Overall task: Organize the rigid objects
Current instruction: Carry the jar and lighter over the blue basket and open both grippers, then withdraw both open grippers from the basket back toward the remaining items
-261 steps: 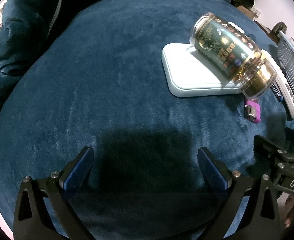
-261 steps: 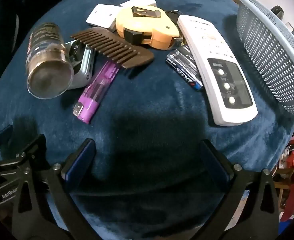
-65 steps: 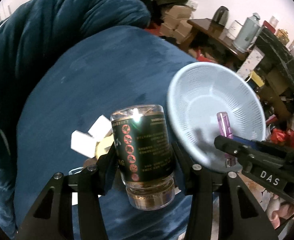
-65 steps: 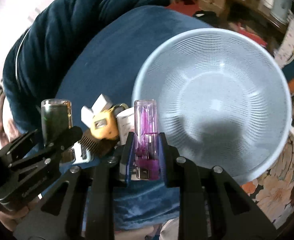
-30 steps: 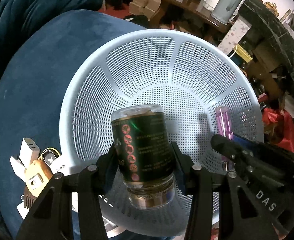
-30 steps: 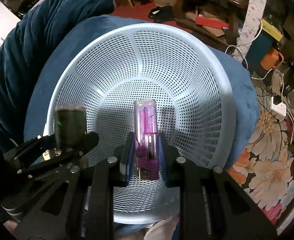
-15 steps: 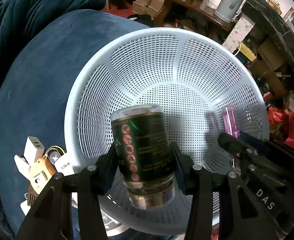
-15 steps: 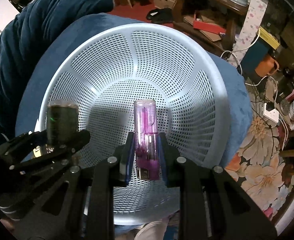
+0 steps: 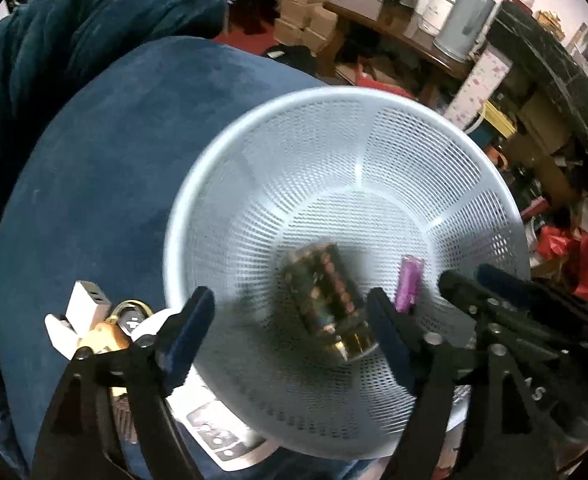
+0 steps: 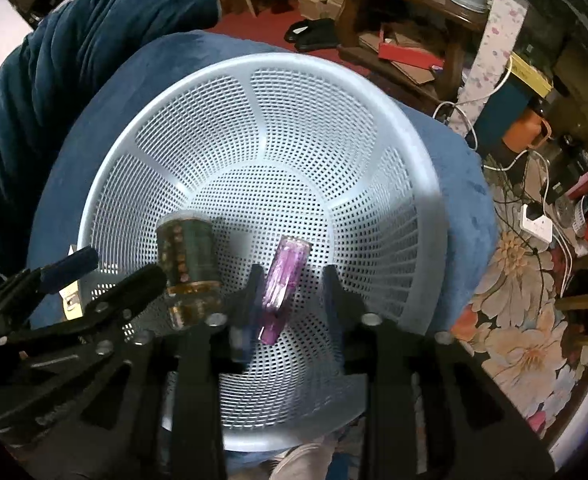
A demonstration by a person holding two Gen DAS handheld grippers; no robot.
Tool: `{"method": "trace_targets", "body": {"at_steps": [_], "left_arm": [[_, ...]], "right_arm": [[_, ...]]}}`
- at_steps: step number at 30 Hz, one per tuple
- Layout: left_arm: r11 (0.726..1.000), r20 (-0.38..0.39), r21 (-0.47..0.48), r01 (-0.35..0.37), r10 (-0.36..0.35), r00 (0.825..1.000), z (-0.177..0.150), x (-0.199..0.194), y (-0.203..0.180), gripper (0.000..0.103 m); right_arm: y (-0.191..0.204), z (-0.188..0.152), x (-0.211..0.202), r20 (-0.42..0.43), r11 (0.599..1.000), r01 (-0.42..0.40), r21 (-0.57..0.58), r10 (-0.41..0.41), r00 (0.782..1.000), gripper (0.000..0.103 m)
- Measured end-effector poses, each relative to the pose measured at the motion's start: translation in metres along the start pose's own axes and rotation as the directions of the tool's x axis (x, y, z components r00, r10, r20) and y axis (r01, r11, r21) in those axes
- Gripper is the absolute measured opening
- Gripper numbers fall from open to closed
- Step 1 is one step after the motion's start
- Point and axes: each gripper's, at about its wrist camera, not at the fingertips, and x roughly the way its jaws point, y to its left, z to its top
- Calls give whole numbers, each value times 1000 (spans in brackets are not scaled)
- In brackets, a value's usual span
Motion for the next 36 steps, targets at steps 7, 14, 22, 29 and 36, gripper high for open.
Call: {"method": "trace_targets", "body": {"at_steps": [7,14,22,29,36], "left_arm": [[998,16,-63,-26,27,1000,-3,-11,26,100],[995,16,-84,-46,48,999,-7,-17,39,100],[993,11,-98,-64,65,998,-11,-22,45,102],[992,6,-101,-77,78,997,-15,-24,48,102],[991,-11,-99,-85,84,996,-20,-24,51,102]], "right_arm": [[4,-1,-5,29,1000,-7,7,7,1000,72],[14,-2,-4,13,1000,0,-17,0,1000,86],[18,-4,-5,17,999,31,-31,-31,999,101],[20,-4,-7,13,998,38,-44,-37,999,103],[22,-4,-6,-1,998,35,-44,-35,999,103]]}}
